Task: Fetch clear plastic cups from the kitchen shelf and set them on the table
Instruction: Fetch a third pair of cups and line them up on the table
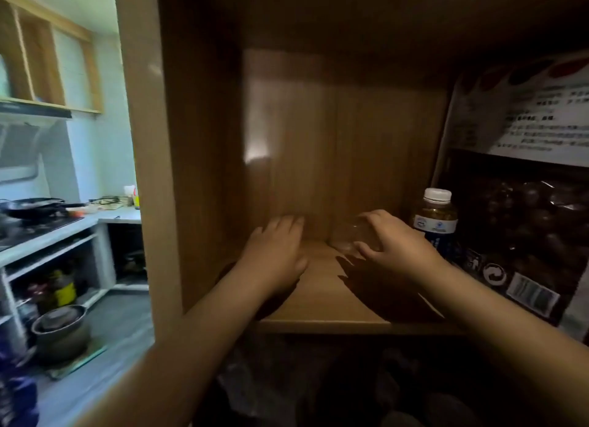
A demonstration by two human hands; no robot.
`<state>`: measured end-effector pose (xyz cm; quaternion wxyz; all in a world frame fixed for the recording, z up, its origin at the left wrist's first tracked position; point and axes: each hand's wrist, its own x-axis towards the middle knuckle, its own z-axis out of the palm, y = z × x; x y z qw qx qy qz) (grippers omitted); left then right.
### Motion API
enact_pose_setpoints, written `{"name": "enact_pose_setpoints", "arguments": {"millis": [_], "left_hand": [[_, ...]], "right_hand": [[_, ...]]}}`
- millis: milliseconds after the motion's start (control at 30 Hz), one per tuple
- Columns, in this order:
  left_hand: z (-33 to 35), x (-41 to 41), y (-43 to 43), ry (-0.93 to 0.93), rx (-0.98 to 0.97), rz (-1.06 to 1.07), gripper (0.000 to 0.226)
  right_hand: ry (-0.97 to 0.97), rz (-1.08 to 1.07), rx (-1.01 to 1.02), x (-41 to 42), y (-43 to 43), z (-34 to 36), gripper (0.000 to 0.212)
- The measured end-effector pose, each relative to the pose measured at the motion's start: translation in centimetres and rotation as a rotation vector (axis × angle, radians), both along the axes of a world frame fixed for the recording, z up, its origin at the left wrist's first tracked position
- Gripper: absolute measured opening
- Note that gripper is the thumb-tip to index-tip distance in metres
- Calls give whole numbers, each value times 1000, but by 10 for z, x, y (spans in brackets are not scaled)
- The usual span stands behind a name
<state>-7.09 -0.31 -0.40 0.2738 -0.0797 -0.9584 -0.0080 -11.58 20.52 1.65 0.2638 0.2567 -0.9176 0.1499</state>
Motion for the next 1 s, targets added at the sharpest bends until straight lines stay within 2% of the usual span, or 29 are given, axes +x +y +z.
{"name": "enact_pose_setpoints", "arguments": {"millis": [67,267,567,700,800,933,1000], "left_hand": [[3,-8,-1,-23,-10,7,68],[8,-31,0,-103,-50,12,66],[7,-47,4,-116,10,17,52],[8,-50,4,-121,35,22,50],[10,-49,5,-117,51,19,41],[10,-46,3,-78,43,-14,15],[10,-42,1,-49,38,-33,18]], "right_hand": [[16,15,65,-9,-3,0,58],[66,22,63,-28,-9,3,51],[-21,85,33,-45,-11,-6,44],[-30,114,27,-47,-13,-10,48],[-39,125,1,-47,-12,-11,46],[-50,119,-14,-46,-11,-11,35],[-51,121,-12,-44,-10,-10,32]]}}
